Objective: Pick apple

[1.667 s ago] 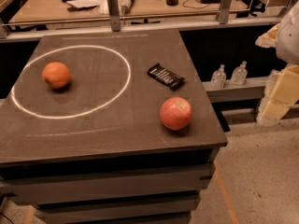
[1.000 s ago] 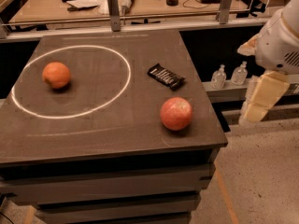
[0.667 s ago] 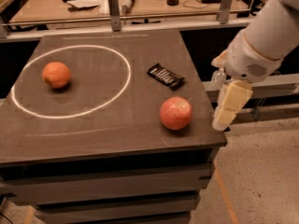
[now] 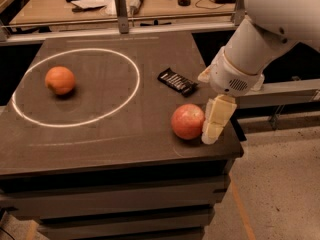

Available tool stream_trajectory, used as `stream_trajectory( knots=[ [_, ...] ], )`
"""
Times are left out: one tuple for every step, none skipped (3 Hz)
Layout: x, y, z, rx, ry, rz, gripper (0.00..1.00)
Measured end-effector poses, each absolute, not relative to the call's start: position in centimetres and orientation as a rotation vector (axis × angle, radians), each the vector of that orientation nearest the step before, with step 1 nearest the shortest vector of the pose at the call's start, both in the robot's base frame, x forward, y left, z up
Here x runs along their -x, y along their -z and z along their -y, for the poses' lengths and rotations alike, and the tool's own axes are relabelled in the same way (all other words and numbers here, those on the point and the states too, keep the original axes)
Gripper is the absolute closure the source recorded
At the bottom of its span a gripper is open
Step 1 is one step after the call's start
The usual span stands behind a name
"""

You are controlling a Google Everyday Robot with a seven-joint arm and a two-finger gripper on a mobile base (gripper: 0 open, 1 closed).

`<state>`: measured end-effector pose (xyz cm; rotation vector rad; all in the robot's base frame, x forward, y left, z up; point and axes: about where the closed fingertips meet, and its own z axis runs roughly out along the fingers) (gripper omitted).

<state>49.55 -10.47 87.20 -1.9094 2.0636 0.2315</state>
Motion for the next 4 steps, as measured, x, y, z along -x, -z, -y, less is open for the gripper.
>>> stream_trajectory(
  knots=[
    [-49.2, -86.8, 9.1, 1.954, -0.262, -2.029, 0.00],
    [-48.2, -85.9, 7.7, 2.010, -0.308, -2.000, 0.02],
    [-47.6, -85.5, 6.9, 2.038, -0.323, -1.982, 0.26],
    [-47.2, -85.0, 6.8, 2.055, -0.298, -1.942, 0.47]
  ],
)
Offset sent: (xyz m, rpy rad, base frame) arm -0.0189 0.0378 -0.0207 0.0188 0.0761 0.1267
